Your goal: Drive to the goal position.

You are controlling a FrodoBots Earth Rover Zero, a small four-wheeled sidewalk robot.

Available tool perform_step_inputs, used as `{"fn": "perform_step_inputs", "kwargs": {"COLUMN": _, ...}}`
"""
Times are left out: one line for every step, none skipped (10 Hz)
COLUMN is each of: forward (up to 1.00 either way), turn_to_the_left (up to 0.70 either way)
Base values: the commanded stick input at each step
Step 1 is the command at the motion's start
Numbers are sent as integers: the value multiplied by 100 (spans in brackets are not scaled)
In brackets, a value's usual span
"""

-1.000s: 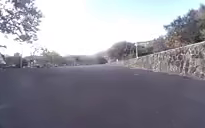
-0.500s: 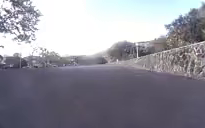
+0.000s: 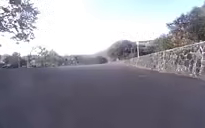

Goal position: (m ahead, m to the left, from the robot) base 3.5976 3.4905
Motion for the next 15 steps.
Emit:
{"fn": "perform_step_inputs", "kwargs": {"forward": 70, "turn_to_the_left": 0}}
{"fn": "perform_step_inputs", "kwargs": {"forward": 70, "turn_to_the_left": 0}}
{"fn": "perform_step_inputs", "kwargs": {"forward": 70, "turn_to_the_left": 0}}
{"fn": "perform_step_inputs", "kwargs": {"forward": 70, "turn_to_the_left": 0}}
{"fn": "perform_step_inputs", "kwargs": {"forward": 70, "turn_to_the_left": 0}}
{"fn": "perform_step_inputs", "kwargs": {"forward": 70, "turn_to_the_left": 0}}
{"fn": "perform_step_inputs", "kwargs": {"forward": 70, "turn_to_the_left": 0}}
{"fn": "perform_step_inputs", "kwargs": {"forward": 70, "turn_to_the_left": 0}}
{"fn": "perform_step_inputs", "kwargs": {"forward": 70, "turn_to_the_left": 0}}
{"fn": "perform_step_inputs", "kwargs": {"forward": 70, "turn_to_the_left": 0}}
{"fn": "perform_step_inputs", "kwargs": {"forward": 70, "turn_to_the_left": 0}}
{"fn": "perform_step_inputs", "kwargs": {"forward": 70, "turn_to_the_left": 0}}
{"fn": "perform_step_inputs", "kwargs": {"forward": 70, "turn_to_the_left": 0}}
{"fn": "perform_step_inputs", "kwargs": {"forward": 70, "turn_to_the_left": 0}}
{"fn": "perform_step_inputs", "kwargs": {"forward": 70, "turn_to_the_left": 0}}
